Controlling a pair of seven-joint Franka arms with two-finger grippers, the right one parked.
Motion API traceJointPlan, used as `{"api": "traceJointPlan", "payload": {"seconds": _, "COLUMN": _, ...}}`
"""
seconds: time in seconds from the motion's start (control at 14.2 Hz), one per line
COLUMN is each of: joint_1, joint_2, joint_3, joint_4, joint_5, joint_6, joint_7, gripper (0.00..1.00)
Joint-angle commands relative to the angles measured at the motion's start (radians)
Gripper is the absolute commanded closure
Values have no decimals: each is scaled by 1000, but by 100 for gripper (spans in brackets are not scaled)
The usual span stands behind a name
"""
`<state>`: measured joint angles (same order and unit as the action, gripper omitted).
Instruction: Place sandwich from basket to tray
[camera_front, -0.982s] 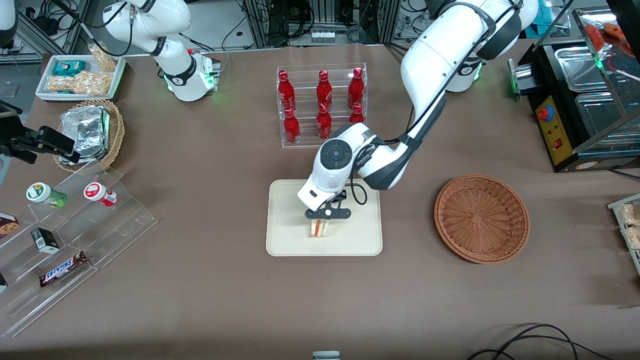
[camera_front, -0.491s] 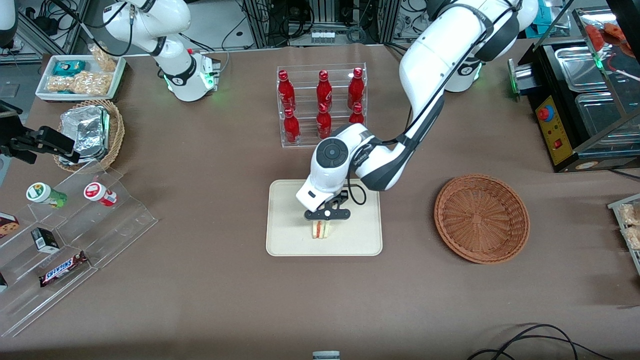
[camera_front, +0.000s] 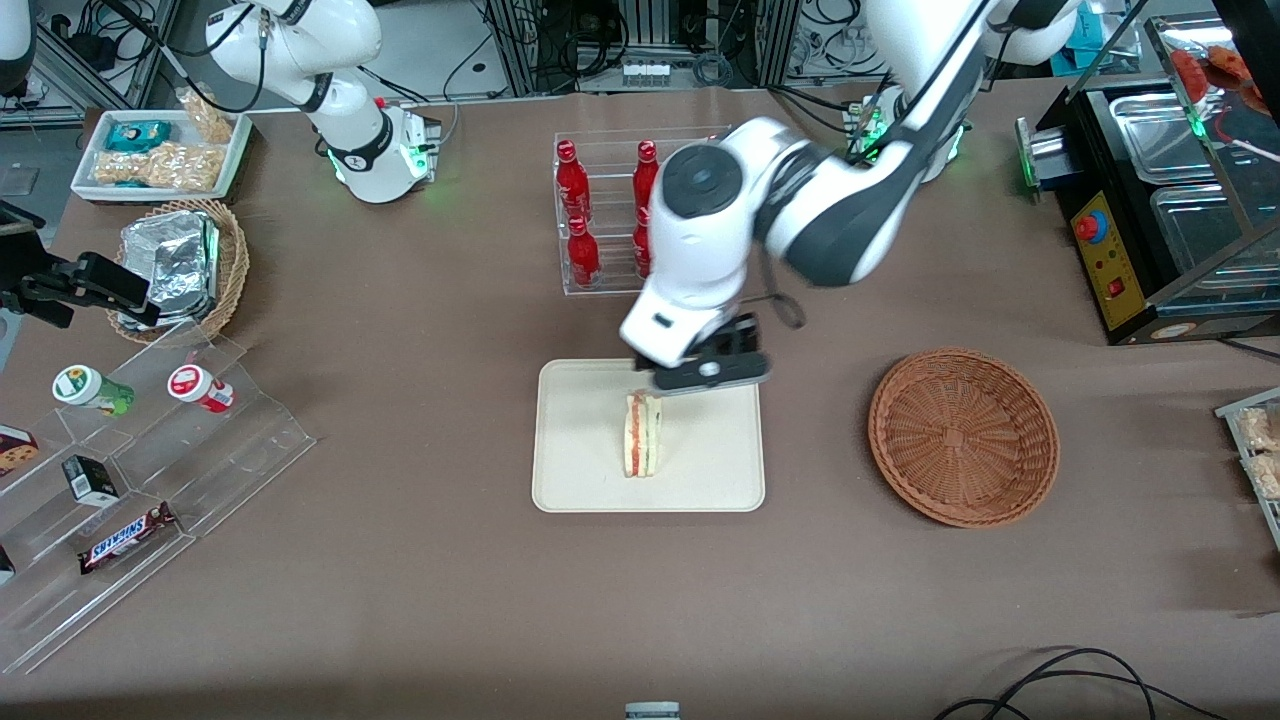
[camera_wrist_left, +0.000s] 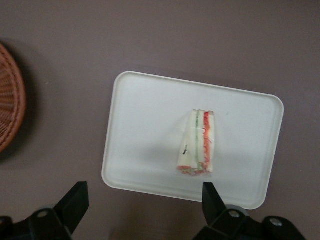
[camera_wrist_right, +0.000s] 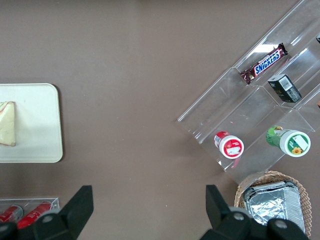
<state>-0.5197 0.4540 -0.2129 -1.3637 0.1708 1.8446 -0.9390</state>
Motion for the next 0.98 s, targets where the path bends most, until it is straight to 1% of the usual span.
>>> {"api": "traceJointPlan", "payload": {"seconds": 0.0, "joint_1": -2, "joint_2": -77, "joint_3": 99, "joint_4": -126, "joint_5": -47, "joint_6": -5, "joint_7": -17, "gripper": 0}}
{"api": "traceJointPlan", "payload": {"seconds": 0.28, "joint_1": 0, "joint_2": -129, "joint_3": 202, "joint_4": -228, "joint_5": -48, "joint_6": 2, "joint_7": 3, "gripper": 0}}
{"api": "traceJointPlan", "payload": {"seconds": 0.42, "joint_1": -2, "joint_2": -171, "joint_3": 285, "joint_4": -287, "joint_5": -86, "joint_6": 1, "joint_7": 108, "gripper": 0}}
{"api": "traceJointPlan", "payload": {"seconds": 0.56, "joint_1": -2, "joint_2": -227, "joint_3": 346, "joint_4": -339, "joint_5": -125, "joint_6": -11, "joint_7": 224, "gripper": 0}}
{"api": "traceJointPlan", "payload": {"seconds": 0.7, "joint_1": -2, "joint_2": -290, "joint_3": 391, "joint_4": -388, "joint_5": -128, "joint_6": -39, "joint_7": 296, "gripper": 0}}
{"api": "traceJointPlan", "payload": {"seconds": 0.91, "joint_1": -2, "joint_2": -394, "joint_3": 444, "joint_4": -408, "joint_5": -128, "joint_6": -155, "joint_7": 416, "gripper": 0}}
